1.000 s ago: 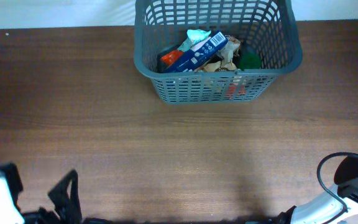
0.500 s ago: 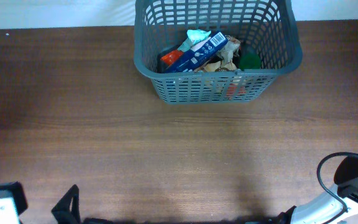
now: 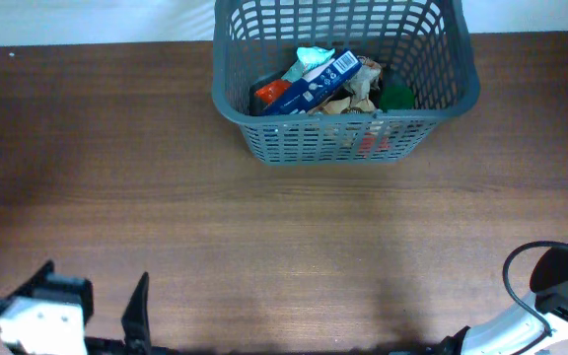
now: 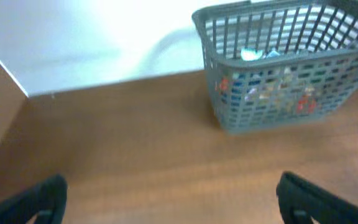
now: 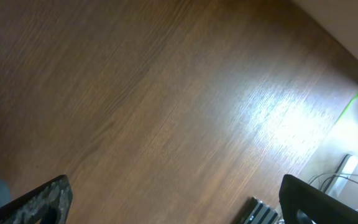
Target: Pack container
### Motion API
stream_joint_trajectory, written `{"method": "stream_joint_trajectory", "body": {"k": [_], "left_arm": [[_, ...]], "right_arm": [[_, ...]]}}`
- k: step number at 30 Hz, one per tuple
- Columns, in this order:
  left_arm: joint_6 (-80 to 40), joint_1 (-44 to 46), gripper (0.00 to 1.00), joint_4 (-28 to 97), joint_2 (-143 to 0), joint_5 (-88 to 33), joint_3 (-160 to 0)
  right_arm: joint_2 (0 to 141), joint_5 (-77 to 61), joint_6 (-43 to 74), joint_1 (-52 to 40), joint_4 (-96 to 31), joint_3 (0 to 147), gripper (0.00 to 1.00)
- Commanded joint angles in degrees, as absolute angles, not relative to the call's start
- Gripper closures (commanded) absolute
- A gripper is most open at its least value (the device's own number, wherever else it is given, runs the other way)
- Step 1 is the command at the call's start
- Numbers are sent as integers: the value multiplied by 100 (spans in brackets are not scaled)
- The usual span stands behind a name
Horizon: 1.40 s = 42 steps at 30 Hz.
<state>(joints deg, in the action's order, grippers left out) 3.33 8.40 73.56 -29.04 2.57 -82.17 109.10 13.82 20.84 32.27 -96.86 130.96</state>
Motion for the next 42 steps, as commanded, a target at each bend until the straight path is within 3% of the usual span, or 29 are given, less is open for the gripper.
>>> {"method": "stream_joint_trajectory", "body": {"k": [1, 14, 33, 42], "left_arm": [[742, 587, 1, 6689, -1938, 14, -6991], [1319, 169, 1, 4152, -36, -1002, -3804], [1223, 67, 1, 3212, -34, -919, -1715], [714, 67, 1, 2141, -32, -899, -794]], "right_arm": [[10912, 1389, 2132, 3227, -9668, 13061, 1], [10912, 1389, 2132, 3227, -9668, 13061, 1], [10912, 1389, 2132, 3227, -9668, 13061, 1], [10912, 1389, 2132, 3227, -9668, 13061, 1]]}}
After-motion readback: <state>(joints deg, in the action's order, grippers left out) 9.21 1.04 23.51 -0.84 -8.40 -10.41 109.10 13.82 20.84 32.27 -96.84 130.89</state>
